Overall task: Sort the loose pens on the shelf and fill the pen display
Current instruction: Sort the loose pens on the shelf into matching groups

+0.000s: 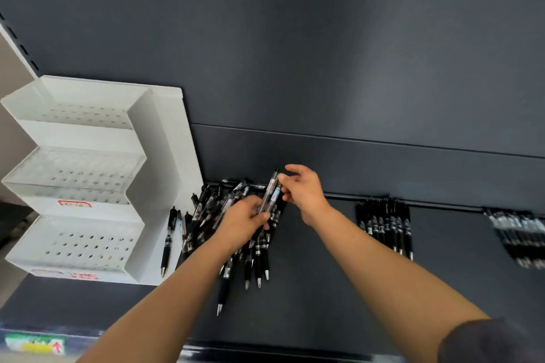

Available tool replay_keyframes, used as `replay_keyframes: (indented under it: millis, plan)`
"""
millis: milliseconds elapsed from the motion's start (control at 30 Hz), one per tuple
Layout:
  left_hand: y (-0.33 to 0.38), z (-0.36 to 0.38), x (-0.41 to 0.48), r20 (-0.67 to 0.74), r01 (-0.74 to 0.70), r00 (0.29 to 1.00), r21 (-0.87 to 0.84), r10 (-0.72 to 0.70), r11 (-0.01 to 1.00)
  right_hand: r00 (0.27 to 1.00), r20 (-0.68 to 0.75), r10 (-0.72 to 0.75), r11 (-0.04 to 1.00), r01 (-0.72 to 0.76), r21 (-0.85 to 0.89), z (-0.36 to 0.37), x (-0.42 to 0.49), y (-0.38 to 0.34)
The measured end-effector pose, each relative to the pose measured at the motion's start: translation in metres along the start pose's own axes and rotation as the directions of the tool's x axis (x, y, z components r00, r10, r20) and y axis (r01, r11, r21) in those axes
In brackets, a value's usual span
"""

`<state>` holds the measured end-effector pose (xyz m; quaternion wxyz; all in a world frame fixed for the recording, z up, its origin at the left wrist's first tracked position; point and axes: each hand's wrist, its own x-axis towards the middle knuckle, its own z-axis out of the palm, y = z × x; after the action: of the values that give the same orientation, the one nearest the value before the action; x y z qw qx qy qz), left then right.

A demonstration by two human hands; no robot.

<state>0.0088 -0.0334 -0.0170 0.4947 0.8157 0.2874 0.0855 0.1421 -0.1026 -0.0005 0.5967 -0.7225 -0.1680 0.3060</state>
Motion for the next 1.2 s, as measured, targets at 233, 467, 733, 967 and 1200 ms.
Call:
replay_keyframes:
  millis: [233,467,733,967,1200]
  plan:
    - [0.006,0.018,0.004,0.027,-0.023,0.999,-0.041,0.024,0.999,0.957,0.211,0.2,0.971,-0.222,0.087,-0.011,-0.022,0.009]
    - [-0.004,0.014,-0.004,-0.09,0.069,0.995,0.382,-0.037,0.921,0.988,0.018,0.155,0.981,-0.152,-0.121,-0.027,-0.022,0.018]
    - [-0.002,0.03,-0.023,-0.074,0.151,0.986,0.762,-0.147,0.63,0.987,0.0,0.159,0.966,-0.156,-0.208,-0.032,-0.028,0.027]
    - [0.006,0.04,-0.014,-0.081,0.2,0.972,0.782,-0.222,0.591,0.988,0.003,0.153,0.966,-0.149,-0.212,-0.035,-0.026,0.027]
    - [0.008,0.042,-0.006,-0.099,0.223,0.962,0.818,-0.253,0.531,0.988,0.0,0.157,0.962,-0.153,-0.225,-0.041,-0.024,0.029]
